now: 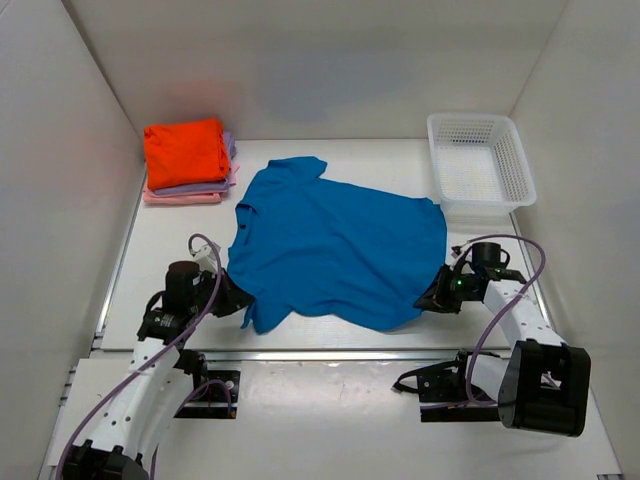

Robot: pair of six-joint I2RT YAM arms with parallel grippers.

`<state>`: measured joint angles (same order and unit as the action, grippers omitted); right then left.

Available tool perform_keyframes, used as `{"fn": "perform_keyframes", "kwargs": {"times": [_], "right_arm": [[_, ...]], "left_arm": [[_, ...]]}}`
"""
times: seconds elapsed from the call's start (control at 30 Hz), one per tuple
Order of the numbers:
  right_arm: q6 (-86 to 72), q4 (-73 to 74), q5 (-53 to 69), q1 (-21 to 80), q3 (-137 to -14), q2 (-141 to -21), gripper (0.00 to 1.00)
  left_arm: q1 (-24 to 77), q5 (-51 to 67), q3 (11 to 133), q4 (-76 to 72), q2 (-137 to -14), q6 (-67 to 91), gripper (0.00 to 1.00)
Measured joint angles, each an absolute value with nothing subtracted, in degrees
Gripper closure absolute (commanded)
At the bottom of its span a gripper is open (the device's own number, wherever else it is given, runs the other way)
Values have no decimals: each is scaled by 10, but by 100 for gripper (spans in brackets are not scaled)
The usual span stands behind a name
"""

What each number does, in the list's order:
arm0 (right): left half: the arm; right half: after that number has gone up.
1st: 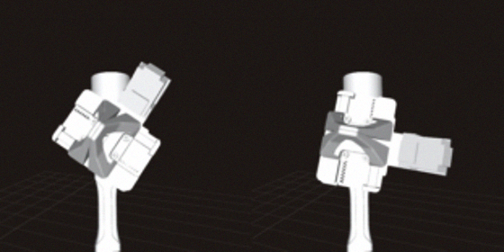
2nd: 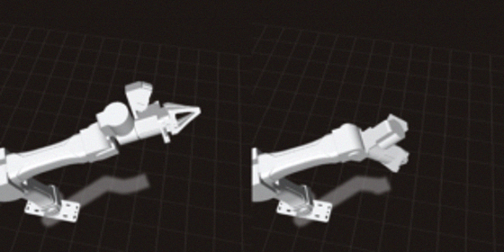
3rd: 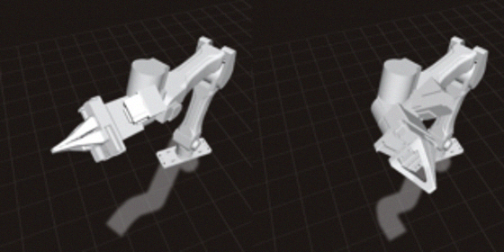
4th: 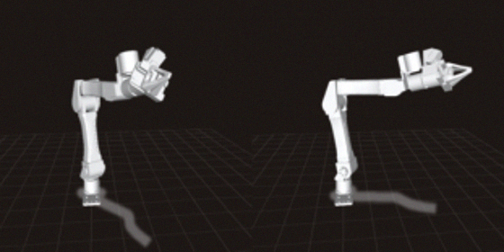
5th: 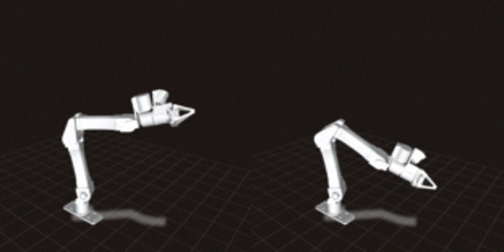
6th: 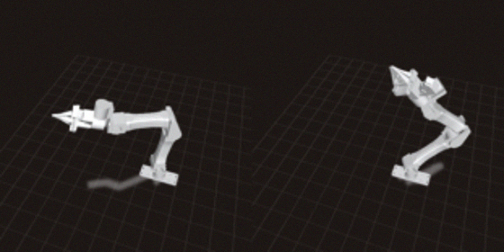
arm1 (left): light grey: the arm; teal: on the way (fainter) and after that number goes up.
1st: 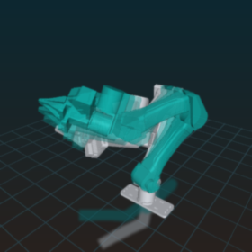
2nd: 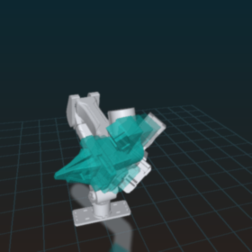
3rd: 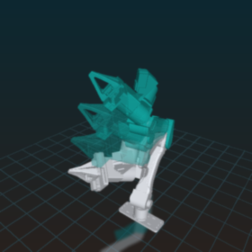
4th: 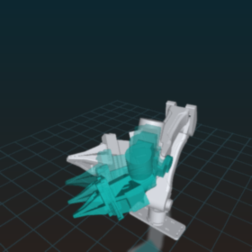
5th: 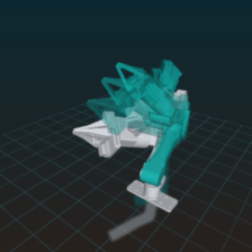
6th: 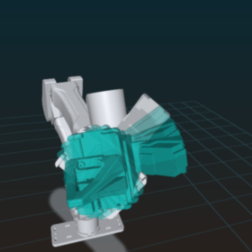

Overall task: Fold and stack the t-shirts
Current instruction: Flatten out the tshirt, then fold the flattened tshirt in 1/3 of the way

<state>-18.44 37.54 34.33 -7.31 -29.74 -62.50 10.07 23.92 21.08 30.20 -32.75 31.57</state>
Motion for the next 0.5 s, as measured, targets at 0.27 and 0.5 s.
{"fn": "perform_keyframes", "kwargs": {"times": [0.27, 0.5], "right_arm": [[-178, 385, 349, -109, -322, -645, 100], [-170, 382, 365, -118, -330, -695, 100]], "left_arm": [[49, 239, 342, 235, -520, 300, 100], [38, 239, 429, 146, -683, 290, 100]]}}
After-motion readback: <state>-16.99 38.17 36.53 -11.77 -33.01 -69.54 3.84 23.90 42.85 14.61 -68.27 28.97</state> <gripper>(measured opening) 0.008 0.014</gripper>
